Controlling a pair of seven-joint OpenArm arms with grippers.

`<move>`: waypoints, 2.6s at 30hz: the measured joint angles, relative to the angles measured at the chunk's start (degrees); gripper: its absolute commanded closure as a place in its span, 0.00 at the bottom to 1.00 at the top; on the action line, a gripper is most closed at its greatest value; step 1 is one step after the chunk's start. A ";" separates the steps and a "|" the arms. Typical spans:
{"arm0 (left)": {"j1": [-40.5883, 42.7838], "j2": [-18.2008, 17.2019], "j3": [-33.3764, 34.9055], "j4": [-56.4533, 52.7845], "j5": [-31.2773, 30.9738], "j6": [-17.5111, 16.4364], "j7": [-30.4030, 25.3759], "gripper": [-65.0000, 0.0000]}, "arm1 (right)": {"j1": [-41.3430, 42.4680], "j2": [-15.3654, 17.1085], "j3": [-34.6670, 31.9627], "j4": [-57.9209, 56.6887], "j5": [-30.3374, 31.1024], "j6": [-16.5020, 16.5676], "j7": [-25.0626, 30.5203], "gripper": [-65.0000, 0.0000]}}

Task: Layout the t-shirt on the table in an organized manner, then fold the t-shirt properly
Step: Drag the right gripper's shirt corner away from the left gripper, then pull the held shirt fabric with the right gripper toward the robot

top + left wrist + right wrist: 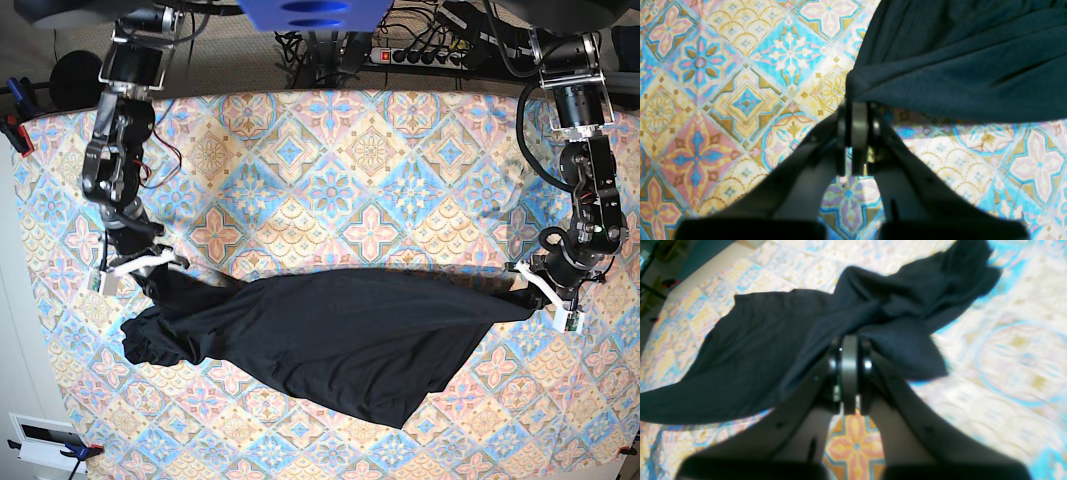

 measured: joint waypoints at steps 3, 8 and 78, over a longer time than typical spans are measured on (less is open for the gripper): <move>-0.02 0.02 0.00 0.00 -0.07 -0.13 0.00 1.00 | -3.34 0.98 -0.13 4.90 0.02 0.17 -0.94 1.00; -0.02 0.02 0.00 0.00 -0.04 0.00 0.00 1.00 | -4.24 3.80 -1.29 11.08 0.24 0.31 0.17 1.00; 0.00 2.69 0.00 -0.02 6.12 -0.15 0.02 1.00 | -2.78 11.06 -6.14 15.19 -21.18 1.27 -16.92 0.69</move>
